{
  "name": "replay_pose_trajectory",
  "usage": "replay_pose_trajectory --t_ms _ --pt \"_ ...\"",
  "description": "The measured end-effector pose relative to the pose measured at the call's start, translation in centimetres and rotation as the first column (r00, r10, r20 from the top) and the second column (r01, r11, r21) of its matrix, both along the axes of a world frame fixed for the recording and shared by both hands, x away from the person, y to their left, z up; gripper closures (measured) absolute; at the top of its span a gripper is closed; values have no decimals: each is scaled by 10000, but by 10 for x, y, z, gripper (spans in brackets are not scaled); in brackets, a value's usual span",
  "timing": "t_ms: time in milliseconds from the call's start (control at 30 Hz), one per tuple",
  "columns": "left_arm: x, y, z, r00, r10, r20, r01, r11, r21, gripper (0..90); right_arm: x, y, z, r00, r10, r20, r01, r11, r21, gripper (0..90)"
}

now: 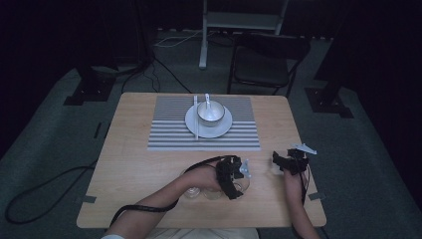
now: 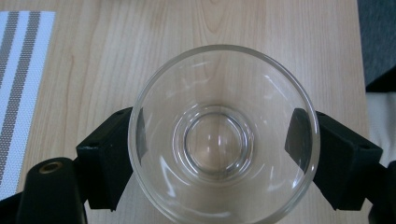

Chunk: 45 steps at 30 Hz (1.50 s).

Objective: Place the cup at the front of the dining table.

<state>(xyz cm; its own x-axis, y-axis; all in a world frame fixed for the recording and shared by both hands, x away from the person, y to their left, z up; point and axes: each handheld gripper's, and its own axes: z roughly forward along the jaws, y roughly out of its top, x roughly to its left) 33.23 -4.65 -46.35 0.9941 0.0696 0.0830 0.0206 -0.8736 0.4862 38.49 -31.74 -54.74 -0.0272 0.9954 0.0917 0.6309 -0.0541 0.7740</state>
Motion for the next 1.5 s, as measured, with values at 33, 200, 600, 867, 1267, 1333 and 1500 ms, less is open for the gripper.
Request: replay_pose_trajectory --t_ms 33,200,600,867,1267,1333,1500 --pt "0 0 1 10000 15 39 -15 10000 -57 185 0 0 0 10000 -5 -2 5 10000 4 130" --pt "4 2 10 9999 162 55 -160 9991 -405 185 0 0 0 10000 0 -1 0 10000 8 130" --pt "18 11 35 9976 637 265 -607 9927 -1039 185 0 0 0 10000 -1 3 1 10000 11 130" --pt "33 21 46 9924 1159 417 -1096 9854 -1302 186 0 0 0 10000 -5 -17 5 10000 1 130" --pt "57 53 56 9664 2508 563 -2398 9585 -1540 186 0 1 0 10000 -7 -53 7 10000 -15 130" --pt "60 60 56 9630 2645 516 -2536 9543 -1583 185 0 1 0 10000 -8 -45 8 10000 -24 130" --pt "65 70 57 9571 2858 483 -2758 9492 -1513 185 0 1 0 10000 -21 -64 20 10000 -63 130"
